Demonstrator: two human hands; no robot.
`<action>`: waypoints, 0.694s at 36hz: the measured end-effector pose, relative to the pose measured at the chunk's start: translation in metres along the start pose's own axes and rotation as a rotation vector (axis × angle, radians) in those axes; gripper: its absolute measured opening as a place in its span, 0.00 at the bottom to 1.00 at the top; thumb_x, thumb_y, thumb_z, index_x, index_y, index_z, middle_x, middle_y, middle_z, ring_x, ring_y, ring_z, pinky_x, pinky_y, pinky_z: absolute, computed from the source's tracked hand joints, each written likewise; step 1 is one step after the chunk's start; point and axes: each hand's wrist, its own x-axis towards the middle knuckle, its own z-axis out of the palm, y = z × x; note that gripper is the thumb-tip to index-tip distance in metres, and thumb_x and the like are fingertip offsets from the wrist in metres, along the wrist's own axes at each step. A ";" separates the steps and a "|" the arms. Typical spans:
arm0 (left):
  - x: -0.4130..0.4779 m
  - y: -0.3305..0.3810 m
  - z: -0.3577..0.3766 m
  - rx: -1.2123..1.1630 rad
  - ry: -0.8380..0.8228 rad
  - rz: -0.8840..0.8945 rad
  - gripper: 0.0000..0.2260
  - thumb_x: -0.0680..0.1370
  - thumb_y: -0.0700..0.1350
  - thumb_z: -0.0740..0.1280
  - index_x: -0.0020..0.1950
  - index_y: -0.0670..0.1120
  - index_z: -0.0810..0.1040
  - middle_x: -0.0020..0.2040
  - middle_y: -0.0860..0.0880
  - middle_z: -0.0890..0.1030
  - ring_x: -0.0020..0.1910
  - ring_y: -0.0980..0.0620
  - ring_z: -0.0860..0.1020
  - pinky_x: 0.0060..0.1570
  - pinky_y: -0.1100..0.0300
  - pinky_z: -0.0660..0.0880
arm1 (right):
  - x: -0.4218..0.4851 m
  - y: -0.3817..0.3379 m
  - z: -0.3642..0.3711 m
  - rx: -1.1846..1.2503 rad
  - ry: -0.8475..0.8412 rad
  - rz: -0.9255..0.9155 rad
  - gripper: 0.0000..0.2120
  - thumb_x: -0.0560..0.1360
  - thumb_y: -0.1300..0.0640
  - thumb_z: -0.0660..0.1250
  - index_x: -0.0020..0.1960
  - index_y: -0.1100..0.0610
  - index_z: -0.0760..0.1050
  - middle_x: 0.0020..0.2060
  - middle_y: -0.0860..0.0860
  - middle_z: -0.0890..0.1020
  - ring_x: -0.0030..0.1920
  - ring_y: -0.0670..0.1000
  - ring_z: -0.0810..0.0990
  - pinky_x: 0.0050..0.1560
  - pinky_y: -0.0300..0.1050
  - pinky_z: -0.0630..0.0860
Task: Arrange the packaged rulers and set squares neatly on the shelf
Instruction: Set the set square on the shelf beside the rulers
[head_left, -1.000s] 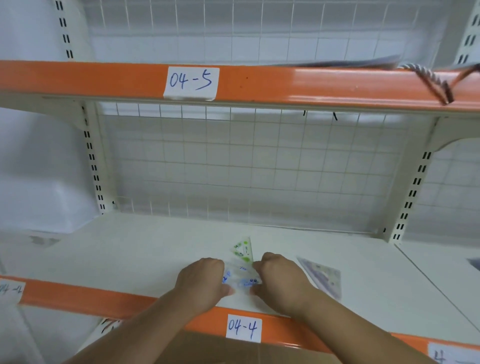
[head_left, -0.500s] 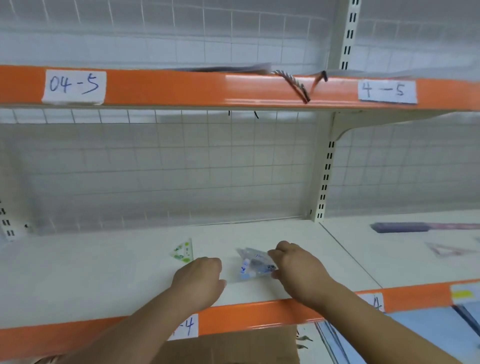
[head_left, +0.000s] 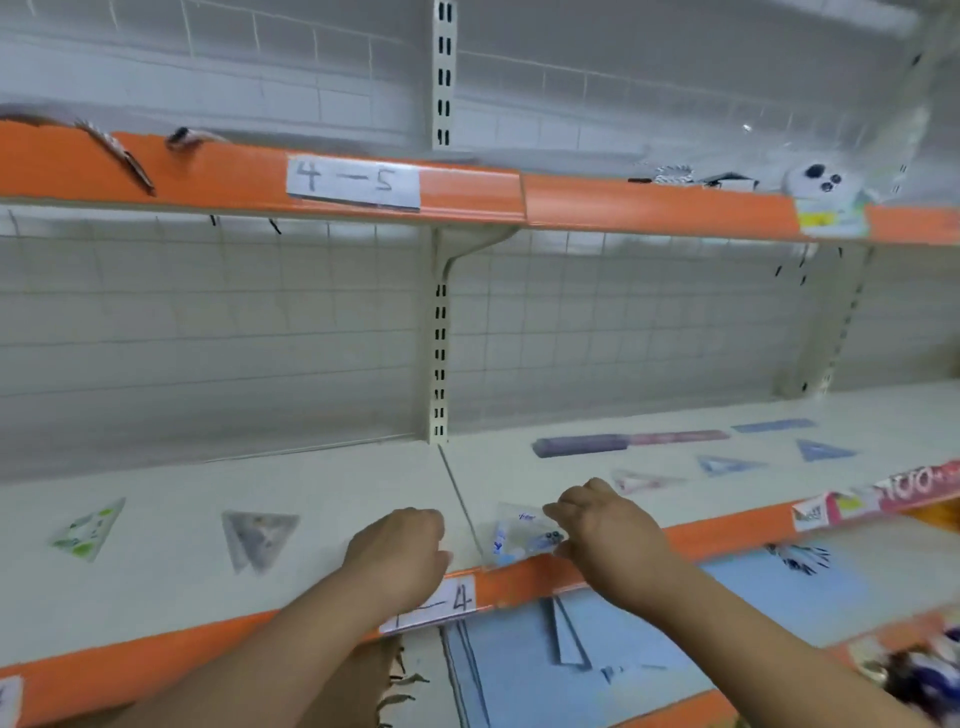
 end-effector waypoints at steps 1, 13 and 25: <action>0.003 0.014 0.003 -0.006 -0.002 0.006 0.15 0.81 0.52 0.58 0.63 0.47 0.73 0.63 0.49 0.75 0.63 0.48 0.73 0.56 0.58 0.71 | -0.007 0.015 0.001 -0.001 -0.008 0.006 0.14 0.76 0.60 0.62 0.61 0.55 0.75 0.53 0.52 0.78 0.56 0.55 0.72 0.50 0.48 0.74; 0.047 0.152 0.027 0.039 -0.053 0.112 0.14 0.80 0.50 0.58 0.64 0.47 0.72 0.63 0.48 0.75 0.62 0.47 0.73 0.56 0.56 0.72 | -0.072 0.145 0.006 -0.007 -0.087 0.110 0.15 0.79 0.54 0.62 0.66 0.53 0.71 0.58 0.51 0.77 0.59 0.54 0.70 0.53 0.46 0.72; 0.126 0.223 0.032 0.053 -0.038 0.224 0.15 0.81 0.53 0.58 0.65 0.48 0.72 0.64 0.49 0.74 0.63 0.48 0.73 0.58 0.55 0.72 | -0.065 0.228 0.021 0.015 -0.100 0.237 0.17 0.79 0.57 0.60 0.67 0.54 0.72 0.59 0.52 0.77 0.61 0.54 0.70 0.56 0.48 0.72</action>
